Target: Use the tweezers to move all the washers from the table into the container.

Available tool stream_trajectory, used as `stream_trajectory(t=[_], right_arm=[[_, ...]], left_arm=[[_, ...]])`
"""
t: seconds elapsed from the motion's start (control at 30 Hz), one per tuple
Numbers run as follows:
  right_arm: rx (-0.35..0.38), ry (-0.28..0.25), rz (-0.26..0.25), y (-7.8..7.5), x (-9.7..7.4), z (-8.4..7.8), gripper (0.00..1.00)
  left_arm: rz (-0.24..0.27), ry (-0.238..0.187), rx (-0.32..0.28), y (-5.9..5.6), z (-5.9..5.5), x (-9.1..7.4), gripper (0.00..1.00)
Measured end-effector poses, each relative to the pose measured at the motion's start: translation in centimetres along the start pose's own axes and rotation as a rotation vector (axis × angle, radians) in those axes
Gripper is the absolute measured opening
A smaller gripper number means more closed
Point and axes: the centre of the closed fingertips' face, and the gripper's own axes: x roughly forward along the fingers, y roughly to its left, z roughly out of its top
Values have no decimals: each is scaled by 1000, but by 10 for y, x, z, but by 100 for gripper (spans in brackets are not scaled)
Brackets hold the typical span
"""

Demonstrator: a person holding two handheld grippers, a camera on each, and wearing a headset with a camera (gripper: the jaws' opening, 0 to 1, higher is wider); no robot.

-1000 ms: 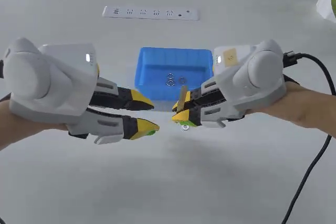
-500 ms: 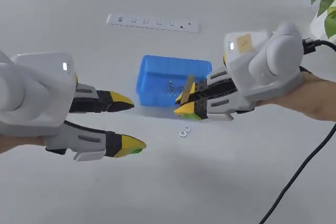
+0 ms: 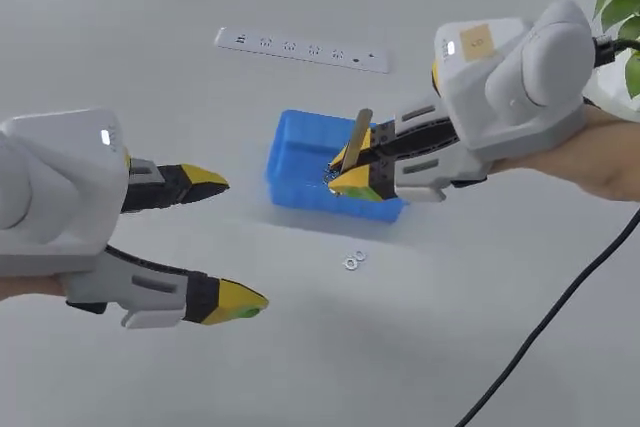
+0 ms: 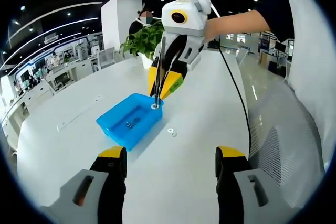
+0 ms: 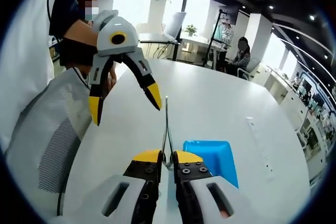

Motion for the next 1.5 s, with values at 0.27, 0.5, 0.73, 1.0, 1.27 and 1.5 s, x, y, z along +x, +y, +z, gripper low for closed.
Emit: stream_trajectory(t=[0.27,0.5,0.73,1.0,1.27,1.5], right_arm=[[4,-2,-38,-33,1,-2,10],[42,6,-79,-57,3,-15,10],[58,37,-87,-71,12,-36,10],[78,92,-94,-78,30,-65,10],[92,127,-102,-77,41,-87,10],[126,129,-110,-75,47,-99,10]], left_arm=[[19,23,-31,6,-15,-1,86],[25,23,-40,6,-18,2,99],[27,32,-60,6,-23,8,99],[29,42,-73,7,-25,11,99],[30,48,-74,9,-25,14,99],[24,40,-89,9,-25,15,99]])
